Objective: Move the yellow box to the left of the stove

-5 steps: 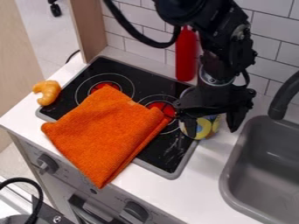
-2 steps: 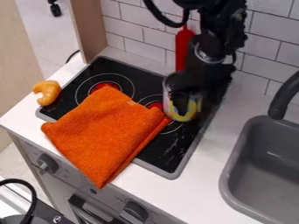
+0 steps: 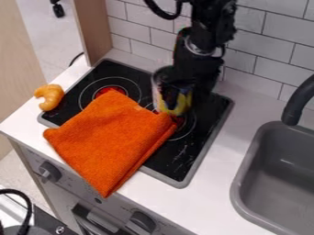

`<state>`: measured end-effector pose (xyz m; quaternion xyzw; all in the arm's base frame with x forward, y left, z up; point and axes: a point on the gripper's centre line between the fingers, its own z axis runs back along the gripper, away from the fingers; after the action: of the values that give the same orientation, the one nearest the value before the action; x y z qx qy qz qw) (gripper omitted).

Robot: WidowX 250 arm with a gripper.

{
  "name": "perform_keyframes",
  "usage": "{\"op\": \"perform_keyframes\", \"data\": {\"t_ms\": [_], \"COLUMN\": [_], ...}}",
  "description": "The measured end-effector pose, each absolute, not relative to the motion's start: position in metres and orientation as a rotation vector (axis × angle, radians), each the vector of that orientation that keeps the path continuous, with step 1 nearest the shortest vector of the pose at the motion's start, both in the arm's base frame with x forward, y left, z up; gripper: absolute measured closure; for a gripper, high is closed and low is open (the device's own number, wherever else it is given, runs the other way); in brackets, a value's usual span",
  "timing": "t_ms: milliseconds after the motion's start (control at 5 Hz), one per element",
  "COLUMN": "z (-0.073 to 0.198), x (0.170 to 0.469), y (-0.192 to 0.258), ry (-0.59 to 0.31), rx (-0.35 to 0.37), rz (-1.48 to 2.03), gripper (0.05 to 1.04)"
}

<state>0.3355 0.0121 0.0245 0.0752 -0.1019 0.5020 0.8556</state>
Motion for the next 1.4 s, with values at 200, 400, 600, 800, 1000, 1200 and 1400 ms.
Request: {"op": "perform_keyframes", "data": {"t_ms": [200,400,600,800,1000,1200,1400], "z": [0.025,0.021,0.022,0.018,0.026,0.040,0.049], "x": [0.336,0.339,0.343,0.341,0.334,0.326,0.316], "y": [0.031,0.052,0.077,0.091,0.082,0.062,0.041], "ry": [-0.217,-0.213,-0.257,-0.266,-0.260,-0.258,-0.249], "rx": [0.157,0.180,0.199,0.177,0.149,0.113,0.070], "rz": [1.086,1.082,1.054,1.022,0.996,0.927,0.736], "gripper": [0.085,0.085,0.085,0.085,0.085,0.085,0.085]}}
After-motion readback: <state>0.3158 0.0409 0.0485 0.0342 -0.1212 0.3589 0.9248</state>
